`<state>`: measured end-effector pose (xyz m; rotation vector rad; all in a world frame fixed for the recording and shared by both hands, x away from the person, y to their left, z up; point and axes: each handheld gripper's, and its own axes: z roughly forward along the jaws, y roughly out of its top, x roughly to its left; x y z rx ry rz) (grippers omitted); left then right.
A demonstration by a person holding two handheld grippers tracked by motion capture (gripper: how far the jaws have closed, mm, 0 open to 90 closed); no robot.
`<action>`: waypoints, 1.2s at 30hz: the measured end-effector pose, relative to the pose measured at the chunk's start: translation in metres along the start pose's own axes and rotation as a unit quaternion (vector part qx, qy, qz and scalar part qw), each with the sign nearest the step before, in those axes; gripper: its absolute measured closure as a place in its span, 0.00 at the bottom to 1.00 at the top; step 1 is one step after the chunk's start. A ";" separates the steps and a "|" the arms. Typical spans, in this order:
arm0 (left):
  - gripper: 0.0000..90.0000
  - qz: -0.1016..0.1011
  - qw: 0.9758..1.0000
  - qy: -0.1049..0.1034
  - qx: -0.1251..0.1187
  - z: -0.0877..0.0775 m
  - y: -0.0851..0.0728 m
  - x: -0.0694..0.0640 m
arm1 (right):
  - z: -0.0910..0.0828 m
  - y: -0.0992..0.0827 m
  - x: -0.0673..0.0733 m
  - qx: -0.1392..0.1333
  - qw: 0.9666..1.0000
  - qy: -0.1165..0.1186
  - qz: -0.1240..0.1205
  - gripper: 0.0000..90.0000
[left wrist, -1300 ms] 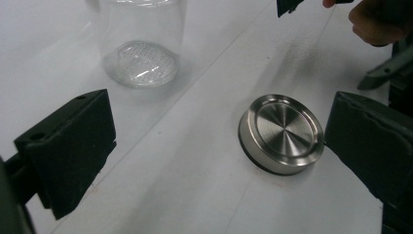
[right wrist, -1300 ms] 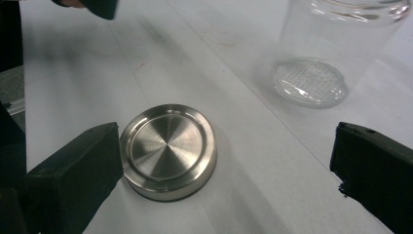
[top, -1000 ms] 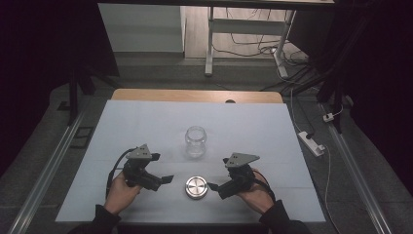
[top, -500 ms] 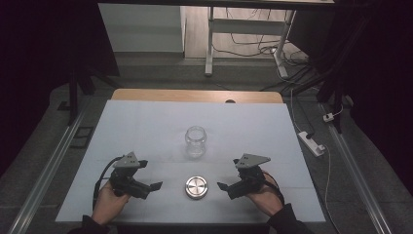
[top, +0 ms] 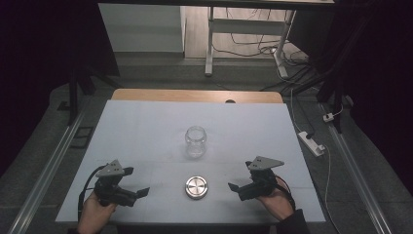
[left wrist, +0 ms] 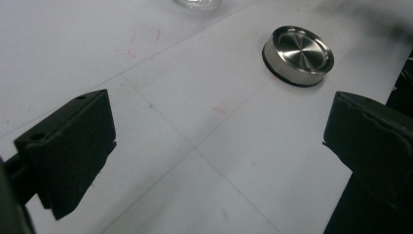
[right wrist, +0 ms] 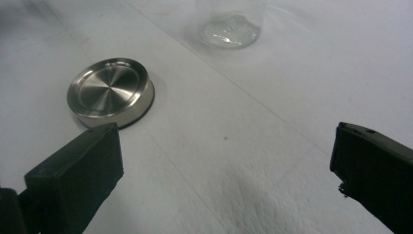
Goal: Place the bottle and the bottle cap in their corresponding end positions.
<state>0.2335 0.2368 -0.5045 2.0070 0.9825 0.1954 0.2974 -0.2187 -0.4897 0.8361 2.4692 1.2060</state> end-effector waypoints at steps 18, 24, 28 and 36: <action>0.00 -0.034 0.999 0.031 0.004 -0.026 -0.032 0.004 | -0.027 -0.024 -0.011 0.002 0.999 -0.031 0.038 0.00; 0.00 -0.050 0.998 0.044 0.008 -0.035 -0.046 0.006 | -0.038 -0.035 -0.014 0.003 0.997 -0.043 0.057 0.00; 0.00 -0.056 0.997 0.051 0.012 -0.039 -0.051 0.007 | -0.044 -0.041 -0.016 0.006 0.996 -0.051 0.067 0.00; 0.00 -0.066 0.996 0.064 0.021 -0.045 -0.060 0.007 | -0.052 -0.053 -0.017 0.023 0.994 -0.062 0.085 0.00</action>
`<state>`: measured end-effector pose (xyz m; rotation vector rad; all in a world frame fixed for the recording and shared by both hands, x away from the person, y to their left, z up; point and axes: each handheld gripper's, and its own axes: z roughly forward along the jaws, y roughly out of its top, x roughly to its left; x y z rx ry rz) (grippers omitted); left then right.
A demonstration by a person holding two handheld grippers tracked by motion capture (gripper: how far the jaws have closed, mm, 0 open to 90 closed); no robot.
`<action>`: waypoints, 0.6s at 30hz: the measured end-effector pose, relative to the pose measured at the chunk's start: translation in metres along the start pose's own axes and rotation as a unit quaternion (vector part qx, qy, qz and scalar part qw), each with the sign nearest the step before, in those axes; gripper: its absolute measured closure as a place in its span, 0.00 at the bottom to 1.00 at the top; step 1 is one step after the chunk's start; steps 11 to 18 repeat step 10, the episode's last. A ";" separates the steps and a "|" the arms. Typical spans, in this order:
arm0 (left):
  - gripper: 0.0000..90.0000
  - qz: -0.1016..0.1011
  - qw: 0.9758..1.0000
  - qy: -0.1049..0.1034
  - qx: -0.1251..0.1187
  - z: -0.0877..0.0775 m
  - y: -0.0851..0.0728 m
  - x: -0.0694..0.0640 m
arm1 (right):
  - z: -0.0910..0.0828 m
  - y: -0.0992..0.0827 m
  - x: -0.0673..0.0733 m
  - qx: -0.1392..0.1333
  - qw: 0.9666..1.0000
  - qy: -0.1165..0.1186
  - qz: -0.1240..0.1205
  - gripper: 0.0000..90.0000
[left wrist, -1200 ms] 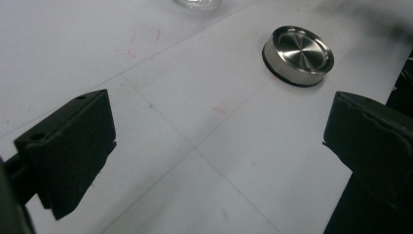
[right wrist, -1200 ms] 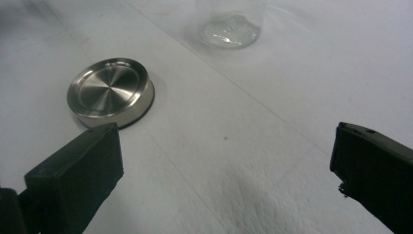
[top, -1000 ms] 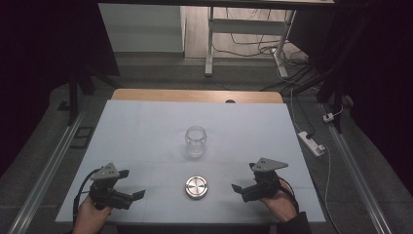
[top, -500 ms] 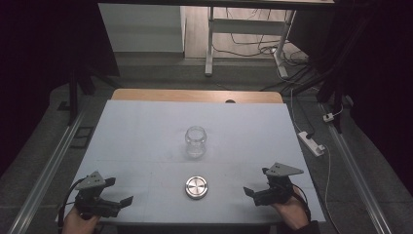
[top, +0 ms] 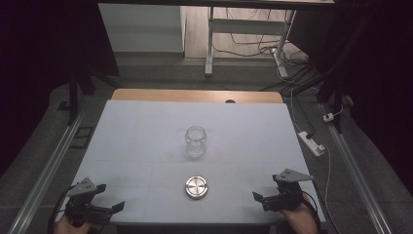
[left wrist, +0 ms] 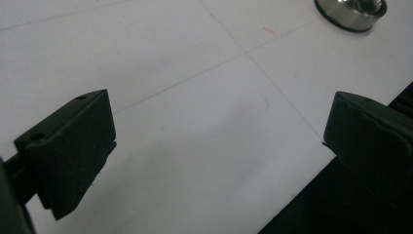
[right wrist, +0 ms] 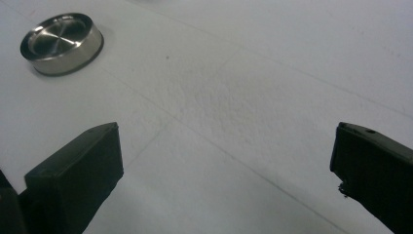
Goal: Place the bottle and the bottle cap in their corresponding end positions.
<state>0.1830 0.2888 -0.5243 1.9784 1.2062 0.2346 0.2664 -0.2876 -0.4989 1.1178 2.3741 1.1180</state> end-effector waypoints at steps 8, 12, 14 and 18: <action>0.00 -0.008 1.000 0.007 0.001 -0.003 -0.003 0.001 | -0.005 -0.004 -0.001 0.006 1.000 -0.008 0.014 0.00; 0.00 -0.009 1.000 0.006 0.000 -0.003 -0.003 0.001 | -0.004 -0.004 -0.001 0.007 1.000 -0.008 0.012 0.00; 0.00 -0.009 1.000 0.006 0.000 -0.003 -0.003 0.001 | -0.004 -0.004 -0.001 0.007 1.000 -0.008 0.012 0.00; 0.00 -0.009 1.000 0.006 0.000 -0.003 -0.003 0.001 | -0.004 -0.004 -0.001 0.007 1.000 -0.008 0.012 0.00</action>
